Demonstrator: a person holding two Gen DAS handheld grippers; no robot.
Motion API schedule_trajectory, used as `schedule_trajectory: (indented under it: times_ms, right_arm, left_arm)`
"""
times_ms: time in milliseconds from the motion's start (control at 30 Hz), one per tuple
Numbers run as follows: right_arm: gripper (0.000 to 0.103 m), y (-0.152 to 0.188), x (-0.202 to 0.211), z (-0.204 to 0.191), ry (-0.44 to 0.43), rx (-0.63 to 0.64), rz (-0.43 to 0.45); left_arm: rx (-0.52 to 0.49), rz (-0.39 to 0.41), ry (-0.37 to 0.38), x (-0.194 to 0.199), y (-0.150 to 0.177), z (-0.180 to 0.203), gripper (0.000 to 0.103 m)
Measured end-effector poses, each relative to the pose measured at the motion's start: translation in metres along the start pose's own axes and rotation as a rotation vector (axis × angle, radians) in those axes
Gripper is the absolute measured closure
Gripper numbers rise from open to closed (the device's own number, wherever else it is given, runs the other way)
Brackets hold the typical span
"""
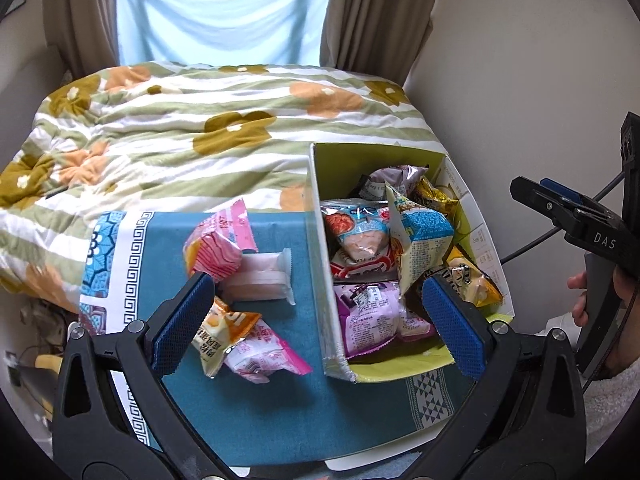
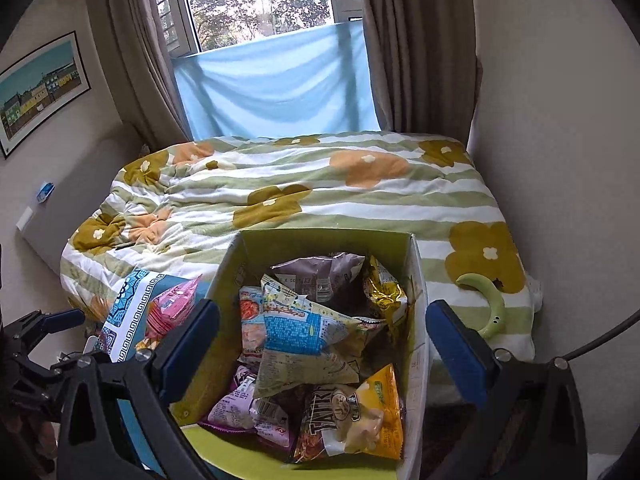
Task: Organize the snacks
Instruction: 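Withdraw both tools from the box toward the remaining snacks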
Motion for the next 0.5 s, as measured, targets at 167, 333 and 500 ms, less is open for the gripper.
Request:
schedule_trajectory:
  times_ms: [167, 333, 500]
  right_arm:
    - [0.001, 0.010, 0.014, -0.032, -0.006, 0.026, 0.026]
    - [0.001, 0.023, 0.025, -0.078, 0.013, 0.045, 0.056]
    - [0.001, 0.036, 0.027, -0.129, 0.028, 0.025, 0.068]
  left_arm:
    - [0.017, 0.026, -0.010, 0.018, 0.009, -0.041, 0.000]
    - [0.004, 0.020, 0.018, 0.034, 0.016, -0.090, 0.000]
    - [-0.027, -0.004, 0.038, 0.036, 0.024, -0.132, 0.000]
Point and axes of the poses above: each gripper's, at about its wrist camera, not at the fingertips, and x roughly against the way its jaws point, z to its right, y to its underside, the point moved 1 cm from there along -x, roughly the way its jaws point, and after that the axes turned 14 degrees about -z, right-handed, at the moved point
